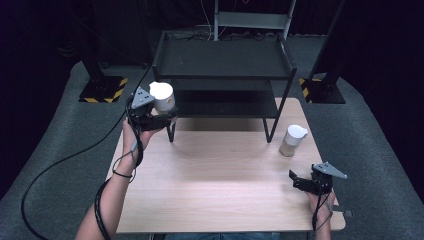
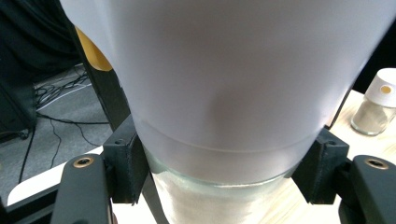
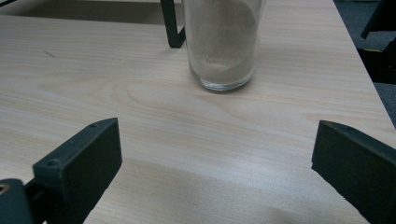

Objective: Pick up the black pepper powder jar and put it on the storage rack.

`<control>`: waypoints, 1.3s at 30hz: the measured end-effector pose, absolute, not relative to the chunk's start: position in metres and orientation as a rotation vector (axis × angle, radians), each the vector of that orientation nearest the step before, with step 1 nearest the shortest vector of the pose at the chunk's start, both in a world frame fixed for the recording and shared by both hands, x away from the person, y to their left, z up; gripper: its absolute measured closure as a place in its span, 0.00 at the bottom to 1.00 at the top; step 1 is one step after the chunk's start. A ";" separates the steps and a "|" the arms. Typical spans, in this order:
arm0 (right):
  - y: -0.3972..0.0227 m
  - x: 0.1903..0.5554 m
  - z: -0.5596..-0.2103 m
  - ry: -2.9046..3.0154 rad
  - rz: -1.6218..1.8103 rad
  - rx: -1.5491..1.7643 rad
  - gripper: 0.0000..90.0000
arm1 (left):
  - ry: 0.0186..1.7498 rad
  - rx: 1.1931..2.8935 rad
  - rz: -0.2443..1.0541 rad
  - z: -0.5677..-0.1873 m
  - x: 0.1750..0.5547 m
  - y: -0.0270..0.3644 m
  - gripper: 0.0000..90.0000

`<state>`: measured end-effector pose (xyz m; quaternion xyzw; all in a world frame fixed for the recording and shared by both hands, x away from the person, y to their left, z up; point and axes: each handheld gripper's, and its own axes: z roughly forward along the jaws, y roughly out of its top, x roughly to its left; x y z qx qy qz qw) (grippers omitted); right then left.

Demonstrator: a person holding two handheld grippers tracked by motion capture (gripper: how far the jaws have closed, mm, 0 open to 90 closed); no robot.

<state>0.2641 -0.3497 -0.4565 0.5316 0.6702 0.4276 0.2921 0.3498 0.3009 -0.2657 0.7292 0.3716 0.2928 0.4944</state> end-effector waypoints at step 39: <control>-0.349 0.264 -0.456 1.790 1.133 1.416 0.01 | 0.835 1.758 0.674 -0.218 0.365 0.296 0.34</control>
